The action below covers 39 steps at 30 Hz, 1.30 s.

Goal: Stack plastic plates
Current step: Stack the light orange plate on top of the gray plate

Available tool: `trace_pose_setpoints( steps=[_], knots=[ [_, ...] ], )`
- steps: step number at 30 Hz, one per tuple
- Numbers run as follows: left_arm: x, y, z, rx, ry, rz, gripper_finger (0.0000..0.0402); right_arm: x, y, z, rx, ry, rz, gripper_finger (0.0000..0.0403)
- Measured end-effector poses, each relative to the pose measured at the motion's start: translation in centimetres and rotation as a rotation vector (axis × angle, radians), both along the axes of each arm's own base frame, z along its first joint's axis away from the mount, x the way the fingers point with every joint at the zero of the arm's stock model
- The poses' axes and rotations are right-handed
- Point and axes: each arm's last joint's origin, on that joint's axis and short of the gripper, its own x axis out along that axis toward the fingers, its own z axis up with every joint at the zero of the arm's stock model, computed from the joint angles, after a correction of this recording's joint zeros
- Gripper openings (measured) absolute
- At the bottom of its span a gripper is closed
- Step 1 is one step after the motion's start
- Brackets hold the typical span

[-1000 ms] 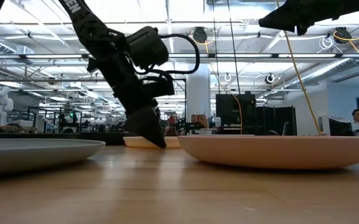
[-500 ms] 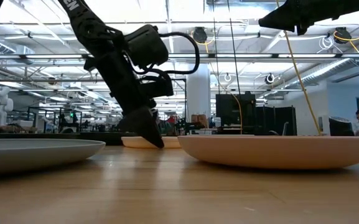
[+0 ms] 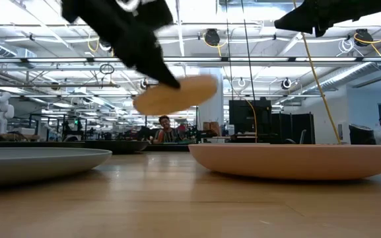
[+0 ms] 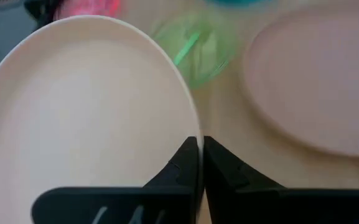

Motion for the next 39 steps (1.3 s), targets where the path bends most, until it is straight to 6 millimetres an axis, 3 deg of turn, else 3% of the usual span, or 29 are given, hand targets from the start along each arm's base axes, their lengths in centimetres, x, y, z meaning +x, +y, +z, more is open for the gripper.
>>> trace_pose_setpoints(
  steps=[4, 8, 18, 28, 33, 39],
  knots=[
    [-1.3, -2.5, 2.1, -0.053, -0.076, -0.056, 0.001, 0.0, 0.0, 0.0, 0.001, 0.0, 0.001, 0.0061],
    [-2.8, -5.3, 3.1, -0.123, -0.077, -0.111, 0.001, 0.0, 0.0, 0.0, 0.001, 0.0, 0.002, 0.0061],
    [-7.8, -11.9, 6.4, -0.322, 0.235, -0.054, 0.001, 0.0, 0.0, 0.0, 0.009, -0.002, 0.004, 0.0061],
    [-12.9, -17.0, 3.7, -0.382, 0.371, 0.126, 0.001, 0.0, 0.0, -0.1, 0.011, 0.001, 0.004, 0.0061],
    [-14.1, -19.8, 1.1, -0.381, 0.43, 0.171, 0.001, 0.1, 0.0, -0.1, 0.039, -0.011, 0.004, 0.0061],
    [-14.2, -21.4, -1.8, -0.296, 0.483, 0.187, 0.001, 0.1, 0.0, -0.1, 0.047, -0.013, 0.004, 0.0061]
  ],
)
